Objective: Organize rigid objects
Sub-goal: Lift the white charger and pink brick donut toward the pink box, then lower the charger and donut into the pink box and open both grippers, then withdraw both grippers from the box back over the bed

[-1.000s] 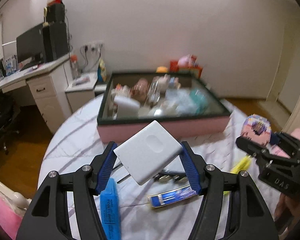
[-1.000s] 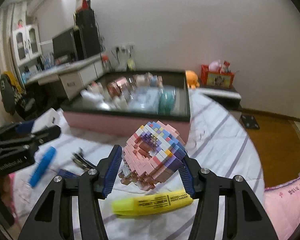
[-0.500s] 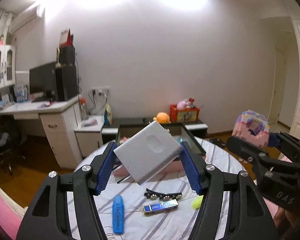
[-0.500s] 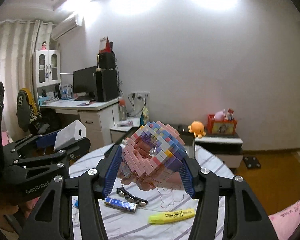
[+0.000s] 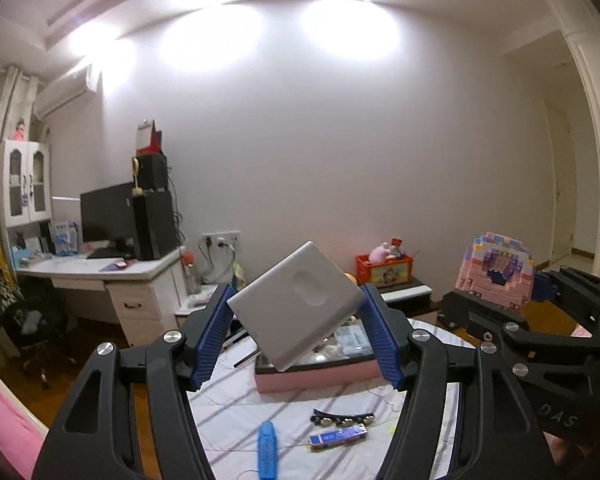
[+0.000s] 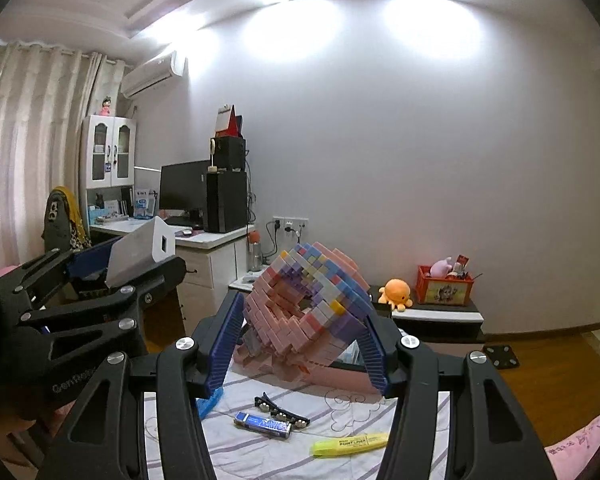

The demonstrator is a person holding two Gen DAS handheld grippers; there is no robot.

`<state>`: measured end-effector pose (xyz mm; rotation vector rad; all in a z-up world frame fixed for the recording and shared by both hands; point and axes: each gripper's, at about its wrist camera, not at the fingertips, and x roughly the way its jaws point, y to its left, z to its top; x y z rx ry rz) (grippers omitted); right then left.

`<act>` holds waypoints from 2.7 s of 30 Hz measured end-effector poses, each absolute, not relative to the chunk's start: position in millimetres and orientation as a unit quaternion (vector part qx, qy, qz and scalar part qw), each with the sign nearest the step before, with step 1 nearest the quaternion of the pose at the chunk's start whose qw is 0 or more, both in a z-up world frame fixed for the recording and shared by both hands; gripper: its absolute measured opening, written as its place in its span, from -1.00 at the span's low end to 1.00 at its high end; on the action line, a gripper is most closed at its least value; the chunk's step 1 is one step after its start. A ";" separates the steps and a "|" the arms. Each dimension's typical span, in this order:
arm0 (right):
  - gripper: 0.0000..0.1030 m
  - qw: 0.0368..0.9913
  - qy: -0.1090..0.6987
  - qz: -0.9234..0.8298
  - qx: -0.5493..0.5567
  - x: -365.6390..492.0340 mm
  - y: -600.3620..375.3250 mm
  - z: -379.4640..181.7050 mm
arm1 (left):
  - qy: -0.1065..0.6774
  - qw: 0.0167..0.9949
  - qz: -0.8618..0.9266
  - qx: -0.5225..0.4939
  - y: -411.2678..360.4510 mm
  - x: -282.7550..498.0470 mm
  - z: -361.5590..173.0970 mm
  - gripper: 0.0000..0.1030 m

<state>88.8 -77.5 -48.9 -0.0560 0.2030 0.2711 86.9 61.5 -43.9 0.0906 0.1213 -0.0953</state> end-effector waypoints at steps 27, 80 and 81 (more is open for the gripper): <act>0.09 0.984 0.111 0.137 -0.024 110.0 -84.7 -49.3 | 0.081 0.993 -0.045 0.069 50.6 120.4 -46.5 0.27; 0.76 0.981 0.153 0.120 -0.005 163.2 -97.6 -79.6 | 0.149 0.987 -0.053 0.018 78.9 183.5 -85.4 1.00; 0.76 0.982 0.142 0.121 -0.002 150.3 -98.7 -76.5 | 0.142 0.988 -0.055 0.019 76.8 170.5 -83.3 1.00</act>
